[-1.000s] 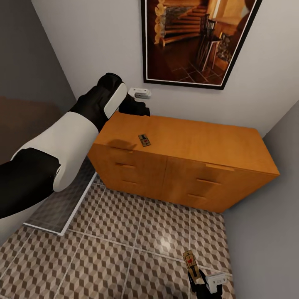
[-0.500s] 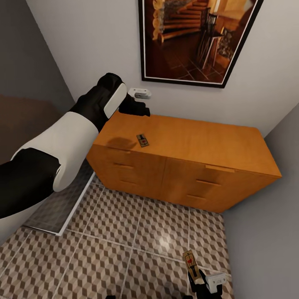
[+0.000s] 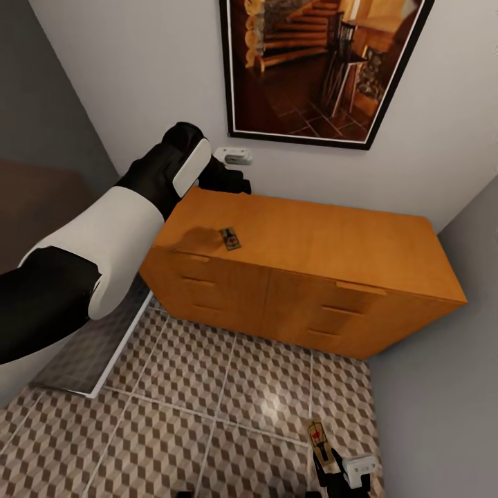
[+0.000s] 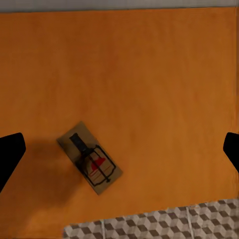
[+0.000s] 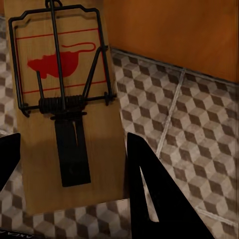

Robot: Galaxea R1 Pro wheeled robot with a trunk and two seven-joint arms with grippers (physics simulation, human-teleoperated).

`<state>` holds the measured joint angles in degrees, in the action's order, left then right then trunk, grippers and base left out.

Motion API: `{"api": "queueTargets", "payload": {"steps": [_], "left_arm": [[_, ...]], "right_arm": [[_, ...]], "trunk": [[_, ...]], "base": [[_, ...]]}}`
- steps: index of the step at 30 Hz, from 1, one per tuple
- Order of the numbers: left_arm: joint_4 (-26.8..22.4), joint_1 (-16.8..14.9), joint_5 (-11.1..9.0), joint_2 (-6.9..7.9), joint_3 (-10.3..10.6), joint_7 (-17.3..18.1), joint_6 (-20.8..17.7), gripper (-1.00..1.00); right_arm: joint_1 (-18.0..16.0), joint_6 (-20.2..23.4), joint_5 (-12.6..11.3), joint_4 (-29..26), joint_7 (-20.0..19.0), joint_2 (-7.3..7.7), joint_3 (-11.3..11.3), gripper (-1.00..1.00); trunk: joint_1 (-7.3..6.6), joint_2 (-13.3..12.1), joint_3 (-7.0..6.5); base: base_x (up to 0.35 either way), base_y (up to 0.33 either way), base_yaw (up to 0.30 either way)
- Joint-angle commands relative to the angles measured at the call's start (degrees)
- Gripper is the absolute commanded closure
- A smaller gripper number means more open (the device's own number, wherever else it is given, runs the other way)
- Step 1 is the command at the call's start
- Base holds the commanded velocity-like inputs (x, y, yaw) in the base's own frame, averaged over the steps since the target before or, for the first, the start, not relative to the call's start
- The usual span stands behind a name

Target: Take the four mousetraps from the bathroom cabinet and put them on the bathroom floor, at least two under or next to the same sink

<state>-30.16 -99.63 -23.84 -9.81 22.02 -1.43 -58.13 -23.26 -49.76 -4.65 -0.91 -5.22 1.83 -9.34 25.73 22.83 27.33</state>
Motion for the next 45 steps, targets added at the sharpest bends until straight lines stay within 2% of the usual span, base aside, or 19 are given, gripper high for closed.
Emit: {"api": "queueTargets", "payload": {"steps": [1,16,45], "left_arm": [[0.0,-0.1,-0.2,0.02,0.2,-0.2,-0.1,-1.0],[-0.1,0.0,-0.2,0.05,0.2,-0.2,-0.1,-1.0],[-0.1,0.3,-0.2,0.05,0.3,-0.2,-0.1,-1.0]], "right_arm": [[0.0,-0.1,-0.7,0.0,-0.8,0.02,-0.1,1.0],[0.0,-0.1,-0.7,0.0,-0.8,0.02,-0.1,1.0],[0.0,-0.1,-0.7,0.0,-0.8,0.02,-0.1,1.0]], "trunk": [[0.05,0.1,0.08],[0.05,0.1,0.08],[0.05,0.1,0.08]], "base": [[0.219,-0.215,0.0],[0.073,-0.072,0.0],[-0.06,-0.029,0.0]]}}
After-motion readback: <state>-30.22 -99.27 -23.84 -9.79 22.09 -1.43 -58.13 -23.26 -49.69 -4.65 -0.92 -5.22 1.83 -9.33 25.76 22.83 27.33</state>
